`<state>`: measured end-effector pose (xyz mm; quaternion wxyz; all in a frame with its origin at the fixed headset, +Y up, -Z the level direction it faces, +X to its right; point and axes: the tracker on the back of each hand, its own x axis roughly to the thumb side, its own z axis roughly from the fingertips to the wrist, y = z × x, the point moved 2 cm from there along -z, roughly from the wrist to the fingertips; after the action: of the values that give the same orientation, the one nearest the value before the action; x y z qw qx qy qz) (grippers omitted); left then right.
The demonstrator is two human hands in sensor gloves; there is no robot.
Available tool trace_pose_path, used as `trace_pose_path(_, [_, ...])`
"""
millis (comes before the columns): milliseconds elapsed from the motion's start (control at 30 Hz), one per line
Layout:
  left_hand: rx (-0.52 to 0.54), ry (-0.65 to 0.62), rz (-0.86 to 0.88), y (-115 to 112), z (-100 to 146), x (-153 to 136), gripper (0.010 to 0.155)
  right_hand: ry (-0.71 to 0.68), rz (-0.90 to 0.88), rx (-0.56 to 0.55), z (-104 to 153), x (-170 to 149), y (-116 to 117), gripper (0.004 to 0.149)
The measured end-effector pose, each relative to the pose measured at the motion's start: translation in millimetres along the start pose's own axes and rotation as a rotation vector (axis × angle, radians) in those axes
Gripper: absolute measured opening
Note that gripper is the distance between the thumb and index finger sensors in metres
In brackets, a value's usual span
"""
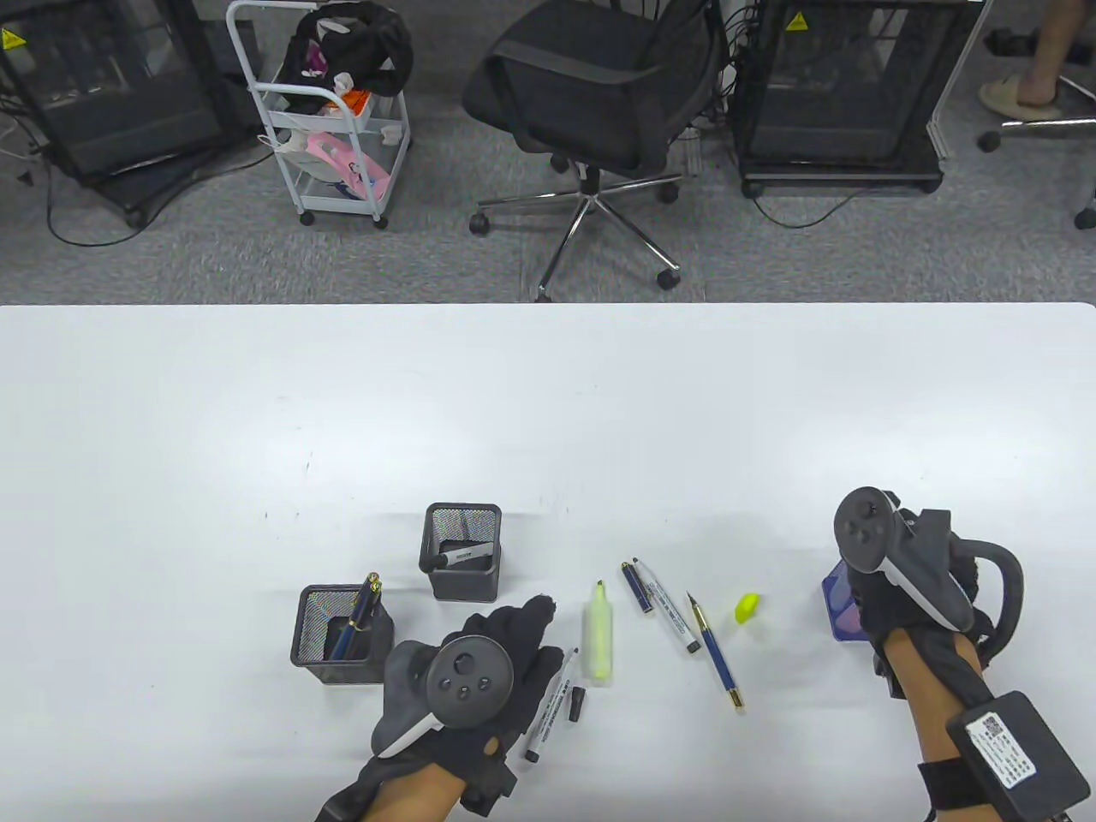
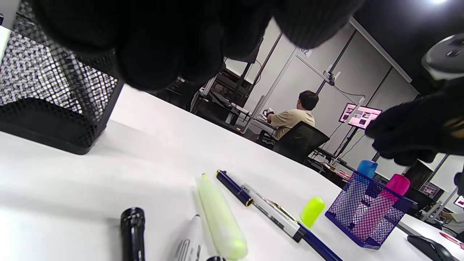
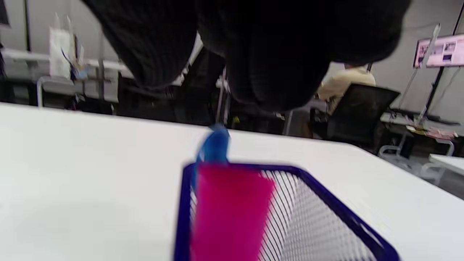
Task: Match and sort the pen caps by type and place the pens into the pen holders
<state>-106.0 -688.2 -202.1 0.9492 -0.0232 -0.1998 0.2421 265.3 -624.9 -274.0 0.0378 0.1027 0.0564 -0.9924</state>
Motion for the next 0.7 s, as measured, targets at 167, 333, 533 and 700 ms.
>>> trace_pose_path(167, [-0.001,0.008,-0.002,0.0,-0.5,-1.3,0.061,-0.142,-0.146,0.011,26.5,54.1,-11.6,0.063])
trace_pose_path(333, [-0.004,0.022,-0.007,0.6,0.5,-2.6,0.061,-0.299,-0.072,0.134,48.8,130.6,28.2,0.063])
trace_pose_path(533, [-0.018,0.031,-0.005,1.4,0.8,-3.9,0.061,-0.318,0.041,0.208,49.3,168.2,83.3,0.064])
trace_pose_path(700, [-0.028,0.029,-0.015,1.0,-0.8,-4.7,0.061,-0.32,0.144,0.231,46.8,175.5,107.0,0.062])
